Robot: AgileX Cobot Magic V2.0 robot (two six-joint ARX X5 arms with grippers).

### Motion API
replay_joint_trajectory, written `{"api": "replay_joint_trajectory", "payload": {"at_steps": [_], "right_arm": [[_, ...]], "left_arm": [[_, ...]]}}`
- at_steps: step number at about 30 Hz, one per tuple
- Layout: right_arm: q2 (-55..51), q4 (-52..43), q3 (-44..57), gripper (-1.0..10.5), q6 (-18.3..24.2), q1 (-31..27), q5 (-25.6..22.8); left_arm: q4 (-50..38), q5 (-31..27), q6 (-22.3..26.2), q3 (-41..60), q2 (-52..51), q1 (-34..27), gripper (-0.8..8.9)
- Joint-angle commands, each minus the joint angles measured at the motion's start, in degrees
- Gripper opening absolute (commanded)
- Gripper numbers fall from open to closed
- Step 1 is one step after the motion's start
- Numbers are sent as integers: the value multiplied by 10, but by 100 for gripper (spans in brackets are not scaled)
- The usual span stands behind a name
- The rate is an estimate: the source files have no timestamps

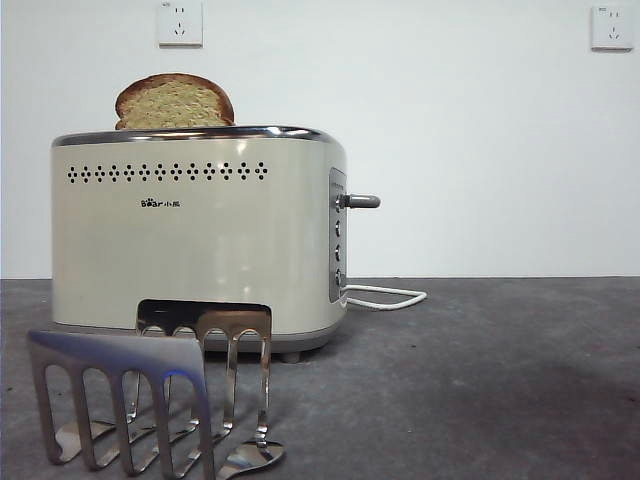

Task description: Pick up a slice of bread from the rack,put the bread on the toaster,press the button

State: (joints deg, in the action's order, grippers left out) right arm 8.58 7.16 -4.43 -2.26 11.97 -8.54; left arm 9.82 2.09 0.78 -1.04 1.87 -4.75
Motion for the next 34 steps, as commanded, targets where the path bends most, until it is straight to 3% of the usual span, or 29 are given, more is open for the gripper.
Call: {"api": "replay_joint_trajectory", "payload": {"at_steps": [1,10,34], "right_arm": [[-28,-12,29,0,16,-12,18],[-81,34,36,0,65,-39,26],[-81,38,36,1,64,-101,70]], "left_arm": [[-4,-2,-6,6,0,-1,-3],[-4,-2,-6,6,0,-1,-3],[-4,-2,-6,6,0,-1,-3]]}}
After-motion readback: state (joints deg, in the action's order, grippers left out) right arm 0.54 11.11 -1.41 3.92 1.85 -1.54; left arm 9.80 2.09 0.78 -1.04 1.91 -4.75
